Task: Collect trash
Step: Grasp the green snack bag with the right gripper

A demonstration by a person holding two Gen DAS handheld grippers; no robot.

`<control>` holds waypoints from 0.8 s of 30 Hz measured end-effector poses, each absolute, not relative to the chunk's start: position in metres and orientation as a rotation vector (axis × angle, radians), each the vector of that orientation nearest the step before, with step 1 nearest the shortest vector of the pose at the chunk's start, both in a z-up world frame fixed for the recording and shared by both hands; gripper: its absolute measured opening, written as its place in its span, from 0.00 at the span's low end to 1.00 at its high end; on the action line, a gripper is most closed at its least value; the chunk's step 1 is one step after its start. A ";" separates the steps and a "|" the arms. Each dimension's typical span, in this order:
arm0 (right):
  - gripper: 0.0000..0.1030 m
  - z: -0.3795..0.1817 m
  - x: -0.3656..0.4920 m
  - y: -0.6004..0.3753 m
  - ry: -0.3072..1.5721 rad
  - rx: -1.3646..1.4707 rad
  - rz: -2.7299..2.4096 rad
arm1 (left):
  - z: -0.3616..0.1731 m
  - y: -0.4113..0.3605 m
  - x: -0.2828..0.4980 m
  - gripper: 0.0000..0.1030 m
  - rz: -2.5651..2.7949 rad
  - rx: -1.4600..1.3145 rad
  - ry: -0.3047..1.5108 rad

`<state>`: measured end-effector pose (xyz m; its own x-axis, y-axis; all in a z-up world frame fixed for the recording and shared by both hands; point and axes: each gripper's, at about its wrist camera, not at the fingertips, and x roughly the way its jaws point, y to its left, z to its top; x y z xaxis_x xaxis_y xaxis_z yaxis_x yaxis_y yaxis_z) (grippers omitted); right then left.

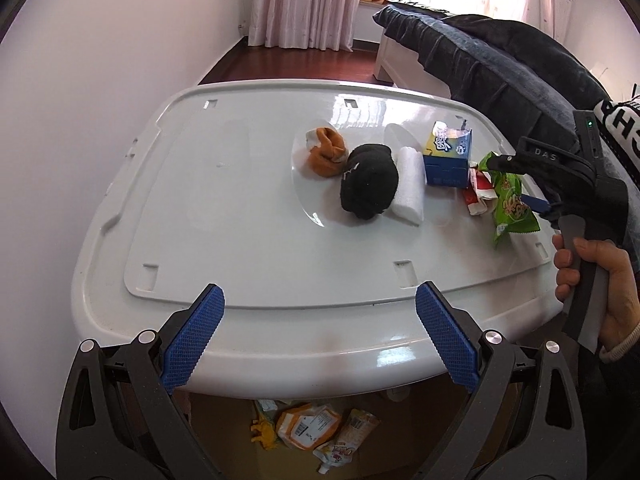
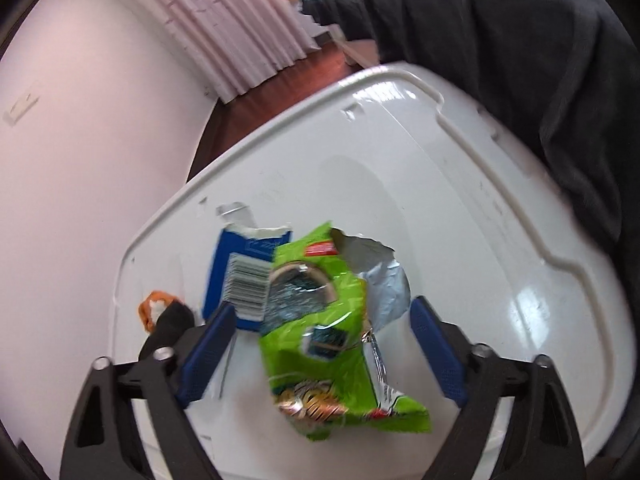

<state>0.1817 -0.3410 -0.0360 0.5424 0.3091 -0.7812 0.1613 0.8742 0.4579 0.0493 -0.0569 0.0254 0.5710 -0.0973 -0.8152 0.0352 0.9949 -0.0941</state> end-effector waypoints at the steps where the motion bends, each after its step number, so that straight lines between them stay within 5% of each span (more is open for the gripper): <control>1: 0.66 -0.040 0.181 -0.344 1.018 0.540 0.080 | 0.026 -0.058 0.050 0.91 -0.076 -0.062 0.959; 4: 0.51 -0.046 0.172 -0.356 1.015 0.610 0.056 | 0.027 -0.058 0.049 0.91 -0.076 -0.055 0.951; 18: 0.55 -0.043 0.183 -0.342 1.006 0.383 -0.041 | 0.015 -0.062 0.050 0.91 -0.078 -0.055 0.975; 24: 0.36 -0.038 0.177 -0.327 0.999 0.245 -0.037 | 0.014 -0.058 0.050 0.91 -0.081 -0.087 0.958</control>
<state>0.1767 -0.3268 -0.0382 0.5426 0.0811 -0.8361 0.1426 0.9720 0.1869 0.0503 -0.0582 0.0139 0.5730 -0.1077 -0.8125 0.0304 0.9934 -0.1102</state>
